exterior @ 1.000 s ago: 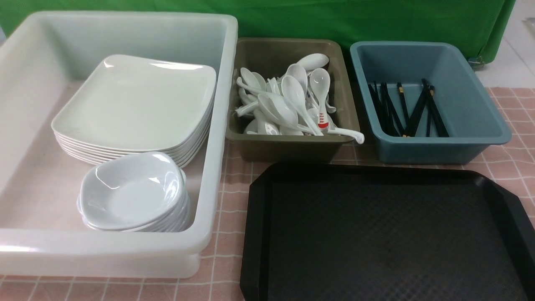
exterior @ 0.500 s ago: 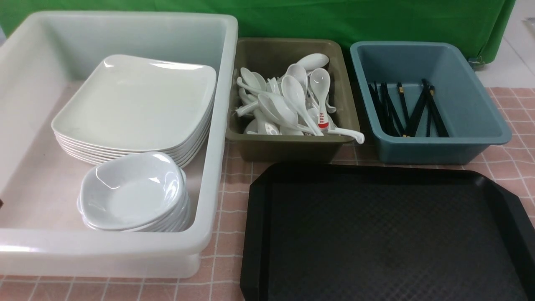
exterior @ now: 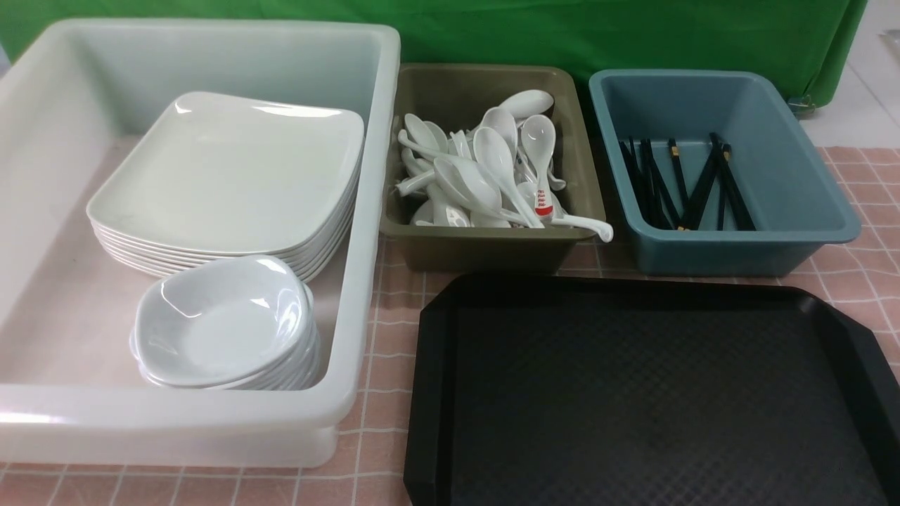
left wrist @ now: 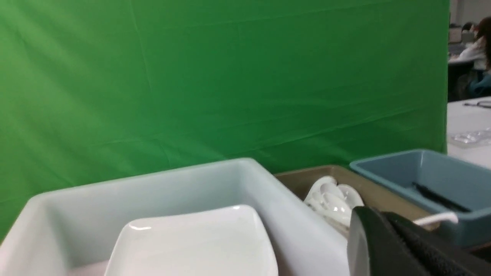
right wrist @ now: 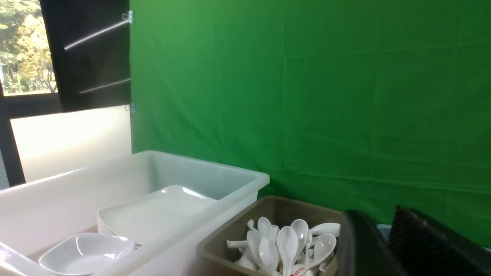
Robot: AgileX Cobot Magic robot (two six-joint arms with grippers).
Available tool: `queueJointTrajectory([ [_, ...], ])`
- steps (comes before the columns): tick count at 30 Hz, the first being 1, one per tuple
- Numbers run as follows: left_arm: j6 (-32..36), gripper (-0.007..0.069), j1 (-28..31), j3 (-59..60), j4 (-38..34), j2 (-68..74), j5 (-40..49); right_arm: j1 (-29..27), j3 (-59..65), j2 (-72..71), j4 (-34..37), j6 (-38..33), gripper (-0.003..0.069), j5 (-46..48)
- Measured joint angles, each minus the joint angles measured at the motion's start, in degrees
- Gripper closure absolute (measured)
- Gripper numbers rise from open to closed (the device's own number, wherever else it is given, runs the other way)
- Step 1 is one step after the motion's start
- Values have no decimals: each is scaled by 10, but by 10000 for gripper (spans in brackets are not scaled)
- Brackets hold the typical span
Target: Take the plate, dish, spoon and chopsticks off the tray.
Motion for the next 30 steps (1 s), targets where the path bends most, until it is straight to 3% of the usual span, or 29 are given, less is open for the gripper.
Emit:
queueJointTrajectory([
  [8, 11, 626, 0, 1, 79, 0, 21, 0, 0, 0, 0, 0, 434, 0],
  [13, 9, 626, 0, 1, 86, 0, 28, 0, 0, 0, 0, 0, 424, 0],
  [16, -43, 626, 5, 5, 96, -4, 45, 0, 0, 0, 0, 0, 421, 0],
  [21, -79, 626, 62, 61, 112, -39, 34, 0, 0, 0, 0, 0, 419, 0],
  [26, -100, 625, 147, 198, 129, -56, -59, 0, 0, 0, 0, 1, 419, 0],
  [30, -143, 624, 154, 215, 179, -57, -40, 0, 0, 0, 0, 0, 419, 0],
])
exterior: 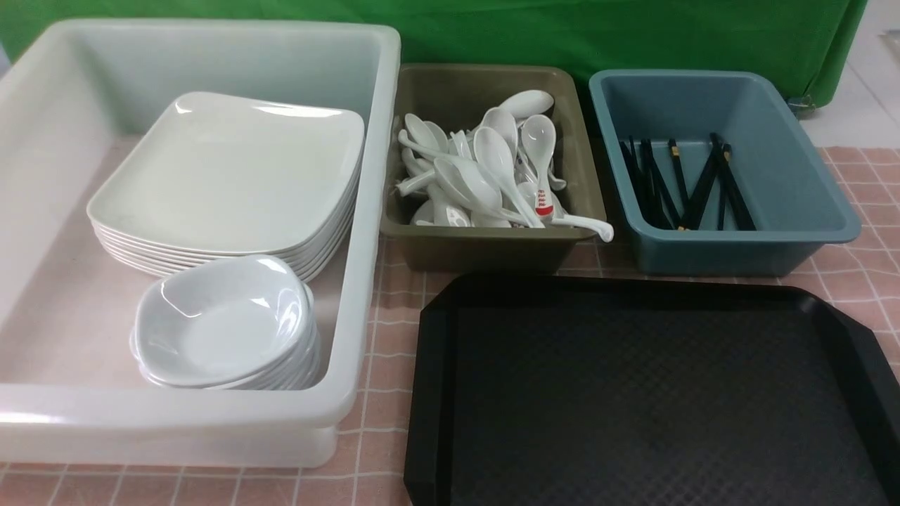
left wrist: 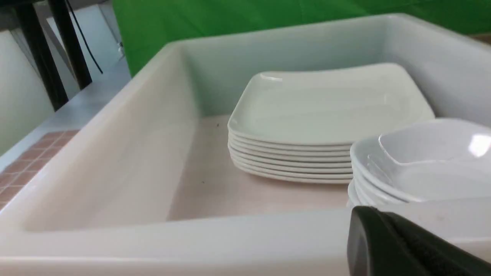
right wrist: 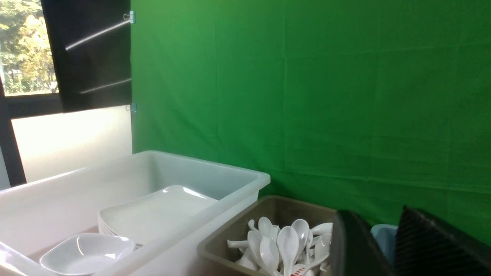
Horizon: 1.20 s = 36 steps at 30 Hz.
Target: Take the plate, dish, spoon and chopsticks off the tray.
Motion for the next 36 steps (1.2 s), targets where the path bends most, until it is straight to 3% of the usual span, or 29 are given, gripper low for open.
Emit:
queueJointTrajectory([
  [18, -2, 619, -10, 1, -9, 0, 16, 0, 0, 0, 0, 1, 419, 0],
  [26, 1, 619, -61, 1, -7, 0, 16, 0, 0, 0, 0, 1, 419, 0],
  [36, 4, 619, -62, 1, -7, 0, 16, 0, 0, 0, 1, 1, 419, 0],
])
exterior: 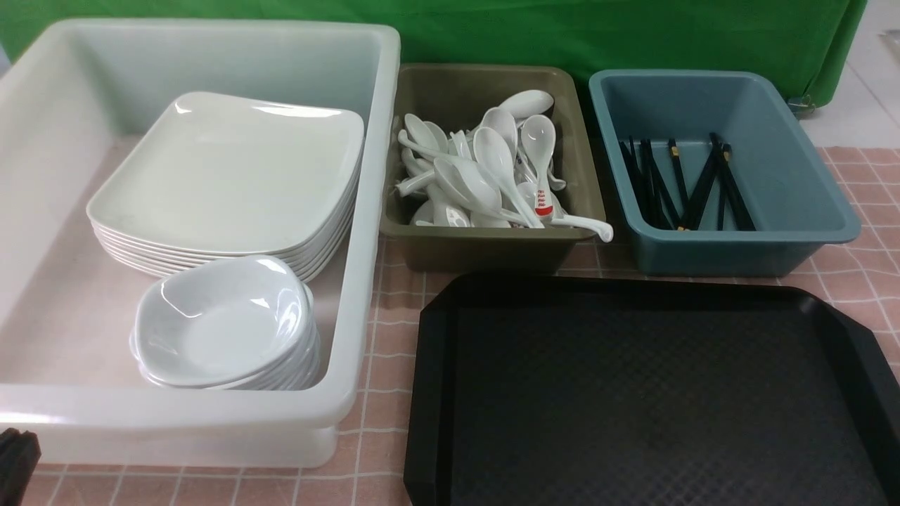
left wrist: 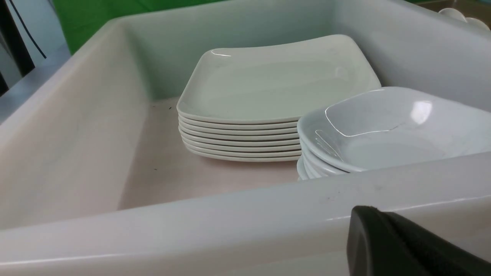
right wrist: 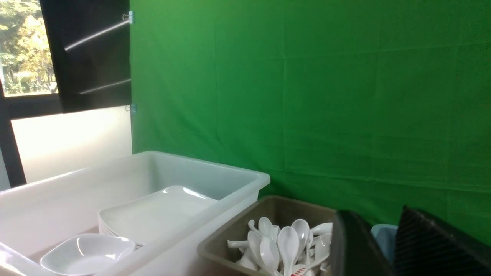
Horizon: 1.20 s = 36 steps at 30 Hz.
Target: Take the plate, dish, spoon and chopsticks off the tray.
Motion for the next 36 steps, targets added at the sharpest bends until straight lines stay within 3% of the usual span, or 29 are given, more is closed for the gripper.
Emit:
queueJointTrajectory([
  [33, 1, 619, 0, 0, 0, 0, 0, 0, 0, 0, 2, 6, 419, -7],
  [36, 1, 619, 0, 0, 0, 0, 0, 0, 0, 2, 32, -10, 419, -21],
])
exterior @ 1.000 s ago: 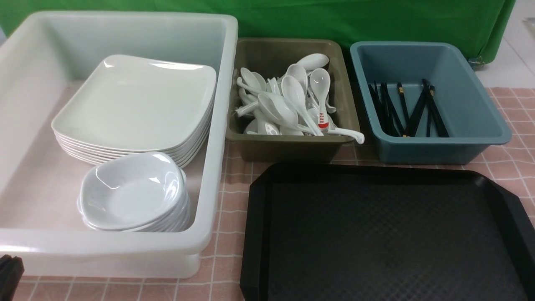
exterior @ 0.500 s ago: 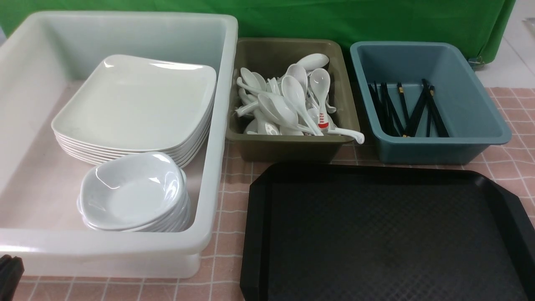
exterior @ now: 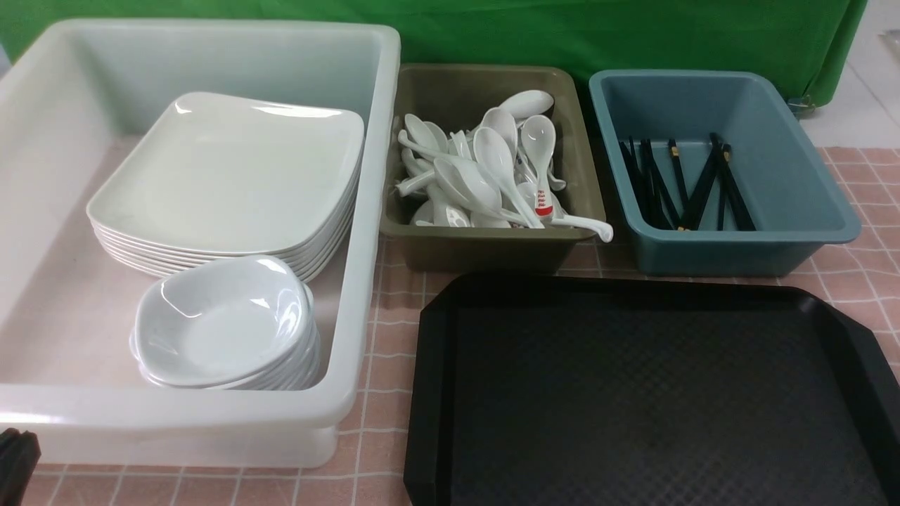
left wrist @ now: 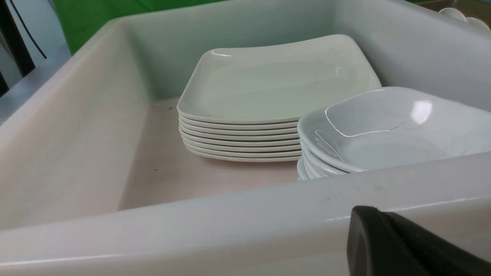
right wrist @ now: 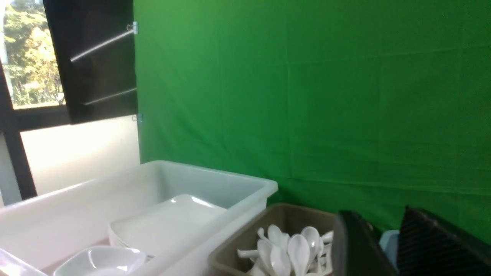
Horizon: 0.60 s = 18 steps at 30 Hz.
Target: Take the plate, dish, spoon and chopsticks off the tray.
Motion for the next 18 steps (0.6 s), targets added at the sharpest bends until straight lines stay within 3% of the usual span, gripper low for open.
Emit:
queueJointTrajectory([
  [4, 0, 619, 0, 0, 0, 0, 0, 0, 0, 2, 155, -164, 419, -5],
  [13, 0, 619, 0, 0, 0, 0, 0, -25, 20, -8, 206, -222, 419, 5],
  [18, 0, 619, 0, 0, 0, 0, 0, -213, 123, -14, 207, -226, 419, 5],
])
